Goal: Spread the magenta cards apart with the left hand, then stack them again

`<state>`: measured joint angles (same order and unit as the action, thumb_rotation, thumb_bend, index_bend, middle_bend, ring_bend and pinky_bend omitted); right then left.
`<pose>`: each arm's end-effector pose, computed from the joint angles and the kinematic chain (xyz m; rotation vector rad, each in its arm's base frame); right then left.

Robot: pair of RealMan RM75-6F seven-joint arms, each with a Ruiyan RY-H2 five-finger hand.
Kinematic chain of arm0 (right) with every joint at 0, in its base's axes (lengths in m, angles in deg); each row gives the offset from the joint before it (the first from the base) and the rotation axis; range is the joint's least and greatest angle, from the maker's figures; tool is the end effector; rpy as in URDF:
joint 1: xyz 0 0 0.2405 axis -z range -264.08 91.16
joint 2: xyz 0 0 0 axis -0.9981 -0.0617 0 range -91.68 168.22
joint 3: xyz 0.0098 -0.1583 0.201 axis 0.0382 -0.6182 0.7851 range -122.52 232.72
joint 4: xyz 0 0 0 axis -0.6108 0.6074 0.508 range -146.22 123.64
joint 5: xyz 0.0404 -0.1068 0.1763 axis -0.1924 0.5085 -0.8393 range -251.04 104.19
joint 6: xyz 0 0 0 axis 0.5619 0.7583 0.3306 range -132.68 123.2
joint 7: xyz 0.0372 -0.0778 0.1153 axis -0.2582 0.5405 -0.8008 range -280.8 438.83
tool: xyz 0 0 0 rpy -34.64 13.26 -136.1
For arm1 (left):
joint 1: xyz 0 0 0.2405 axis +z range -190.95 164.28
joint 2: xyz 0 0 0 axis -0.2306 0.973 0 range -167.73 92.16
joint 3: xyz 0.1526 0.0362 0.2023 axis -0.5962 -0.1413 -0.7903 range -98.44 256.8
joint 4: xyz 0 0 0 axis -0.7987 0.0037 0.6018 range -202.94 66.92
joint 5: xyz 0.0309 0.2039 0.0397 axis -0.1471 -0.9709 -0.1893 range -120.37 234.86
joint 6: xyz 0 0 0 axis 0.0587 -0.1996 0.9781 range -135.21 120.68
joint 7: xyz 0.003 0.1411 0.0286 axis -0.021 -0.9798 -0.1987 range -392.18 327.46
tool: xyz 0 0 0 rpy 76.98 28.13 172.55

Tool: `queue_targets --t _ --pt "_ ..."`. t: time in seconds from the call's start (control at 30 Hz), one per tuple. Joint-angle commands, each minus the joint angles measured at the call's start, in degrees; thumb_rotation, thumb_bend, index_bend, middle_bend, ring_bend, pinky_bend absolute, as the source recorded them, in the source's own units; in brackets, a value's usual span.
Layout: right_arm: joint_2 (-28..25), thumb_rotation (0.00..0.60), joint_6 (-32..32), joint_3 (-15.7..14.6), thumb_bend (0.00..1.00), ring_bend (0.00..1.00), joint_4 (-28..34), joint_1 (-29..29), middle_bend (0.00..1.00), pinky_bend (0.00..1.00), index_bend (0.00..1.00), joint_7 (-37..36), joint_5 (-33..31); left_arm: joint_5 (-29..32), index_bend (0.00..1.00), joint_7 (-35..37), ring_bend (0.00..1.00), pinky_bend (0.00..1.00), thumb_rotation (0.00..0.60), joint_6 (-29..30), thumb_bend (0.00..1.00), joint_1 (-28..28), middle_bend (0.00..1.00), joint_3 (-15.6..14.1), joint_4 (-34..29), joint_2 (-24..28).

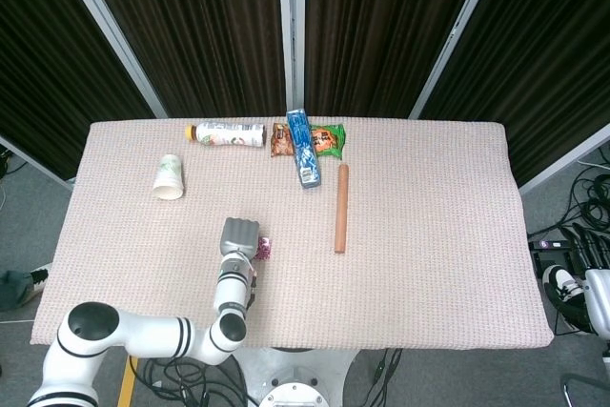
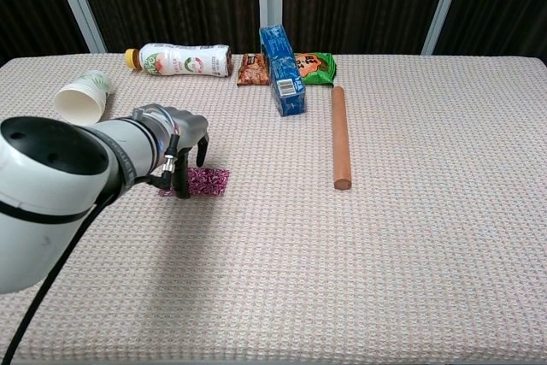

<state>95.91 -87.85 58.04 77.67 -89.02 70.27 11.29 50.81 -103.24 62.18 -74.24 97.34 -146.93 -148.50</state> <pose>-0.3411 -0.1692 0.2014 1.3460 -0.9397 0.8364 -0.0871 0.3334 -0.1142 -1.7944 -1.0115 -0.2201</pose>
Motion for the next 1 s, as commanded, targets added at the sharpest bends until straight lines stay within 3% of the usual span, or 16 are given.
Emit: queue_targets --t 0.03,0.27,0.37,0.47,0.57,0.73,1.0 --pt "0.0 0.539 -0.1 0.0 0.24 0.0 0.0 0.0 0.02 0.0 0.04 0.0 0.0 -0.1 0.38 0.0 0.82 0.89 0.6 0.0 0.25 0.0 0.81 0.0 -0.1 0.1" --pt "0.1 0.544 0.2 0.1 0.24 0.0 0.0 -0.2 0.02 0.0 0.04 -0.1 0.1 -6.6 0.29 5.4 0.8 0.89 0.6 0.4 0.25 2.4 0.79 0.3 -6.3 5.0" --pt "0.2 0.537 0.5 0.2 0.24 0.0 -0.1 -0.5 0.02 0.0 0.04 -0.2 0.2 -12.2 0.28 9.8 0.73 0.87 0.6 0.7 0.25 4.6 0.74 -0.4 -10.0 9.0" --pt "0.4 0.54 0.5 0.2 0.24 0.0 -0.3 -0.7 0.02 0.0 0.04 -0.5 0.4 -18.6 0.28 14.6 0.63 0.78 0.6 0.6 0.25 7.2 0.67 -1.9 -12.7 13.4" --pt "0.6 0.539 0.4 0.3 0.24 0.0 -0.5 -0.6 0.02 0.0 0.04 -0.7 0.2 -27.5 0.28 20.8 0.52 0.65 0.6 1.5 0.25 10.7 0.6 -4.9 -13.3 17.0" --pt "0.8 0.539 0.4 0.3 0.24 0.0 -1.2 -0.5 0.02 0.0 0.04 -1.7 0.0 -41.9 0.28 33.5 0.39 0.52 0.6 5.6 0.25 18.0 0.5 -10.1 -11.4 22.1" --pt "1.4 0.544 0.5 0.2 0.24 0.0 -2.1 -0.6 0.02 0.0 0.04 -2.7 0.4 -55.2 0.28 45.8 0.27 0.38 0.6 10.4 0.25 28.0 0.38 -17.8 -10.7 31.0"
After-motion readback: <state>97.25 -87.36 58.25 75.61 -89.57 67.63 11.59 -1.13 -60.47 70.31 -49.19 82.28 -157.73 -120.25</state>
